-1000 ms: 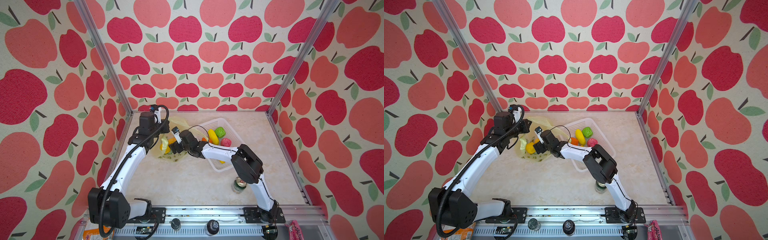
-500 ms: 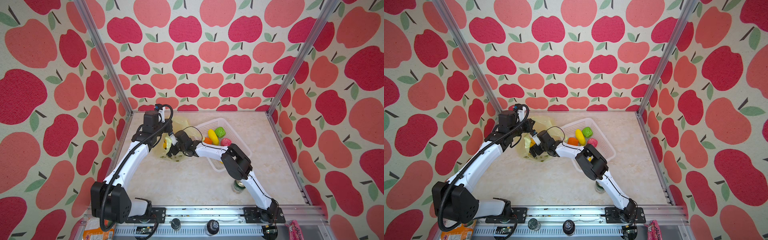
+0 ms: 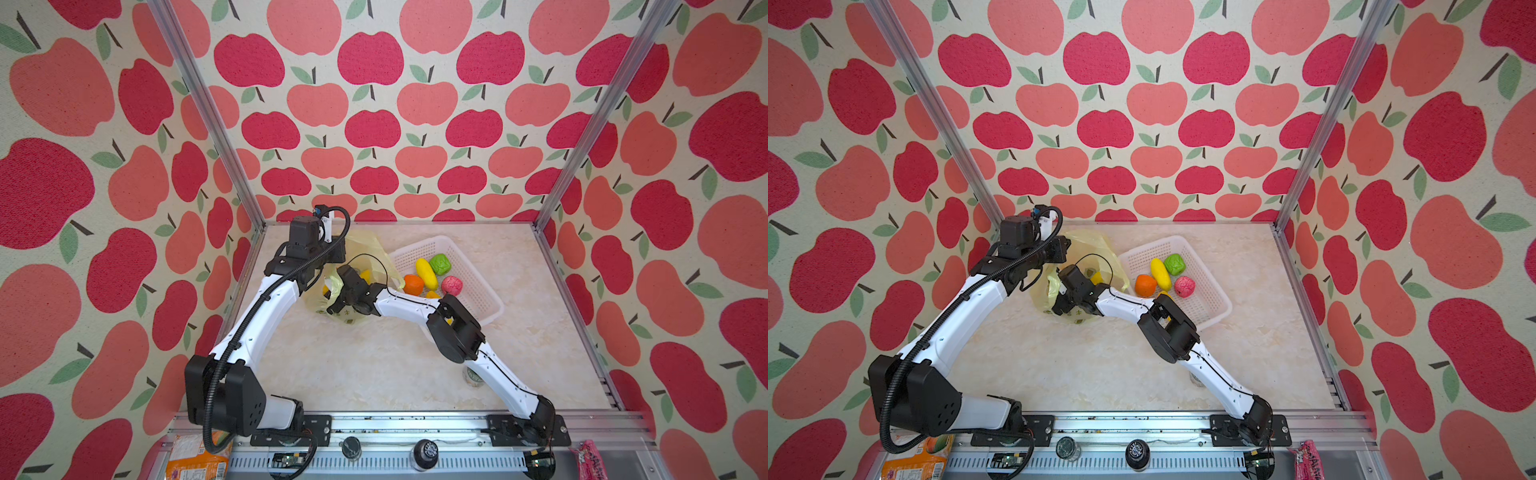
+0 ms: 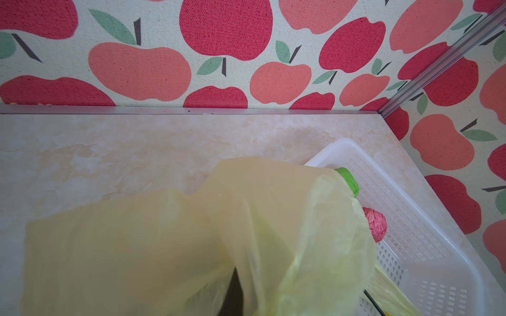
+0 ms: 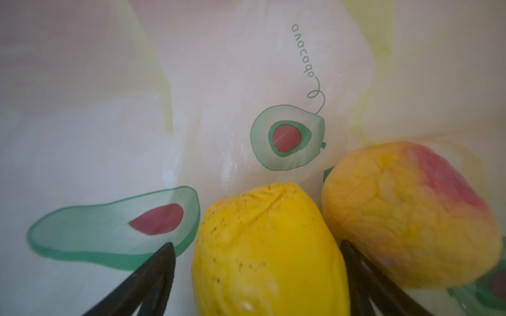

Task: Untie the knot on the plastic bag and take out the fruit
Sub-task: 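Lift the yellow mango out of the bag with the right gripper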

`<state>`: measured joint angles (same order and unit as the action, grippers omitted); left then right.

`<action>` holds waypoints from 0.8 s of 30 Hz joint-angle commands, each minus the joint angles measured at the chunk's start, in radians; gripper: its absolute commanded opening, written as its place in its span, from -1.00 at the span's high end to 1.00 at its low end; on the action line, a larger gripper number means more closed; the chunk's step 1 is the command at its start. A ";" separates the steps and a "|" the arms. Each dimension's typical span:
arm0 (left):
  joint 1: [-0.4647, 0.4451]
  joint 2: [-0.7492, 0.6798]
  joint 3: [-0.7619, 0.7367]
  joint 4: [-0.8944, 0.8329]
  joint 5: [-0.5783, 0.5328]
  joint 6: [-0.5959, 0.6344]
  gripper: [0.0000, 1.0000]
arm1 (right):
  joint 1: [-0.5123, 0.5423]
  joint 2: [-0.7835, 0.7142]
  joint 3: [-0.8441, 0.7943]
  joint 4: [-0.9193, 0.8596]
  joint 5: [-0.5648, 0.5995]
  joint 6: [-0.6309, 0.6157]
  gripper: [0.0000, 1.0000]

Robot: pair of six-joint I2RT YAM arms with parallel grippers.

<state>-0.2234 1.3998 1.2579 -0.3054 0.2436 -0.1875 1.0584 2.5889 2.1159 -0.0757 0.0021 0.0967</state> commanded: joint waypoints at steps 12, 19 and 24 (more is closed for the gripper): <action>0.009 -0.043 -0.031 0.021 -0.040 0.004 1.00 | -0.036 -0.266 -0.378 0.123 0.075 -0.017 -0.03; 0.057 -0.079 -0.087 0.091 -0.017 -0.033 1.00 | -0.056 -0.432 -0.557 0.248 0.073 -0.005 0.29; 0.062 -0.089 -0.104 0.123 0.005 -0.043 1.00 | -0.071 -0.501 -0.633 0.292 0.039 0.008 0.42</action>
<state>-0.1619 1.3365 1.1721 -0.2314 0.2260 -0.2127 0.9943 2.1330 1.5227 0.1596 0.0658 0.0875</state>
